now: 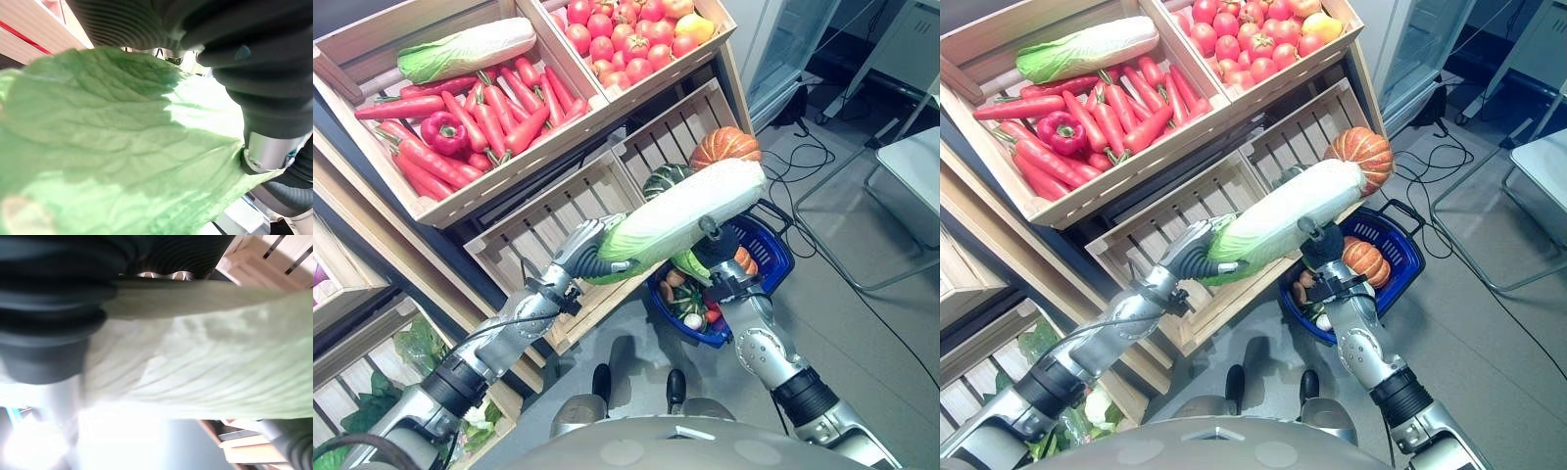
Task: Pick up fruits and vegetables into the basket
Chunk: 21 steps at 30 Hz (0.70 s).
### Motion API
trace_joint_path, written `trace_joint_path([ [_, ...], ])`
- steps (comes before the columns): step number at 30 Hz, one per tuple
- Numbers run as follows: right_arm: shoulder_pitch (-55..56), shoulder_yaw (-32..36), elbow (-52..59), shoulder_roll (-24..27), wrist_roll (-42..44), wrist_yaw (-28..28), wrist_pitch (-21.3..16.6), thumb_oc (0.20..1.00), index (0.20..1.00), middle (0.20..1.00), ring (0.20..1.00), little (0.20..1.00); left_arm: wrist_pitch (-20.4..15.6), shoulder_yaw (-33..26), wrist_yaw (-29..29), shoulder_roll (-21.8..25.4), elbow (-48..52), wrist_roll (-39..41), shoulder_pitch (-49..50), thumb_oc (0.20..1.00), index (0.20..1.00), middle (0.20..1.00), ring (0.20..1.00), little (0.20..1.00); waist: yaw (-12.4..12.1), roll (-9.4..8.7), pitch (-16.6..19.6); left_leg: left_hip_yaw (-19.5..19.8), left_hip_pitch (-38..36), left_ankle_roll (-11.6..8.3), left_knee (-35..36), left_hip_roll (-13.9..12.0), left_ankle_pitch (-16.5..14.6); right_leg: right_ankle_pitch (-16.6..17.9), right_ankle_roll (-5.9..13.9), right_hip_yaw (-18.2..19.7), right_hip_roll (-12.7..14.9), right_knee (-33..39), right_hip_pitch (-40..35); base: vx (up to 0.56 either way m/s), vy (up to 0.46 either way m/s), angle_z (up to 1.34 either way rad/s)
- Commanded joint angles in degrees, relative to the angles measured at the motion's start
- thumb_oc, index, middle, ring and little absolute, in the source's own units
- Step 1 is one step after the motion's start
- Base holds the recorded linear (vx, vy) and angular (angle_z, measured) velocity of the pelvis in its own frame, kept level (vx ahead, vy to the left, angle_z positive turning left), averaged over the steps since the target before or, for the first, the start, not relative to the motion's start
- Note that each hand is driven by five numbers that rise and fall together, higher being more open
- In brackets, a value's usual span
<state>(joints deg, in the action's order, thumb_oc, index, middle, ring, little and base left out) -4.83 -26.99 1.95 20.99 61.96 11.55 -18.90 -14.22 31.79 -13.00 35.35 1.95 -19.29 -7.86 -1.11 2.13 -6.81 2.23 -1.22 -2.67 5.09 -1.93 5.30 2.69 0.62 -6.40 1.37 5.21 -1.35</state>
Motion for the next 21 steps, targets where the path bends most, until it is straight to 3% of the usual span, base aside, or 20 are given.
trace_joint_path([
  [1,-1.36,0.21,7.12,-2.73,2.33,2.25,-4.29,0.200,0.200,0.200,0.200,0.200,-1.57,2.70,1.48,1.60,2.54,-3.05,-2.49,0.200,0.200,0.200,0.200,0.200,0.73,-1.99,2.49,0.04,0.79,4.35,-0.09,3.32,-3.43,0.90,3.60,1.48,1.98,-0.21,0.59,0.00,0.000,0.00],
  [10,-1.66,-0.25,7.82,-2.93,2.85,2.49,-4.42,0.200,0.200,0.200,0.200,0.200,1.29,3.28,4.22,1.85,2.51,-2.37,-2.73,0.200,0.200,0.200,0.200,0.200,0.75,-1.92,2.51,-0.21,0.90,4.43,-0.09,3.30,-3.45,0.99,3.74,1.57,2.12,-0.21,0.83,0.00,0.001,-0.01],
  [17,-0.86,0.22,7.16,-2.87,1.74,0.10,-3.92,0.200,0.200,0.200,0.200,0.200,6.08,1.94,1.64,1.91,0.82,-2.32,-1.80,0.200,0.200,0.200,0.200,0.200,0.81,-2.03,2.28,-0.78,0.97,4.57,-0.09,3.34,-3.49,1.02,3.76,1.72,2.06,-0.21,0.99,0.00,0.000,0.00],
  [18,-0.81,0.25,7.12,-2.89,1.80,-0.06,-3.94,0.200,0.200,0.200,0.200,0.200,6.35,1.84,1.36,1.88,0.76,-2.30,-1.72,0.398,0.398,0.398,0.398,0.398,0.80,-2.04,2.26,-0.78,0.97,4.58,-0.09,3.34,-3.49,1.02,3.75,1.73,2.05,-0.21,0.99,-0.01,0.001,-0.05],
  [19,-0.32,0.80,6.69,-3.01,2.04,-0.76,-4.00,0.200,0.200,0.200,0.200,0.200,6.93,0.82,-0.72,1.64,-0.06,-2.25,-1.01,1.000,1.000,1.000,1.000,1.000,0.76,-2.07,2.19,-0.80,1.11,4.61,-0.09,3.38,-3.44,1.05,3.70,1.77,2.00,-0.21,1.10,0.00,-0.001,-0.04],
  [21,0.16,1.32,6.21,-3.20,1.92,-1.35,-4.29,0.200,0.200,0.200,0.200,0.200,7.78,-0.15,-2.21,1.45,-0.35,-2.18,-0.59,1.000,1.000,1.000,1.000,1.000,0.73,-2.10,2.07,-0.92,1.20,4.61,-0.09,3.36,-3.42,1.09,3.68,1.67,2.01,-0.21,1.18,0.00,-0.002,-0.02],
])
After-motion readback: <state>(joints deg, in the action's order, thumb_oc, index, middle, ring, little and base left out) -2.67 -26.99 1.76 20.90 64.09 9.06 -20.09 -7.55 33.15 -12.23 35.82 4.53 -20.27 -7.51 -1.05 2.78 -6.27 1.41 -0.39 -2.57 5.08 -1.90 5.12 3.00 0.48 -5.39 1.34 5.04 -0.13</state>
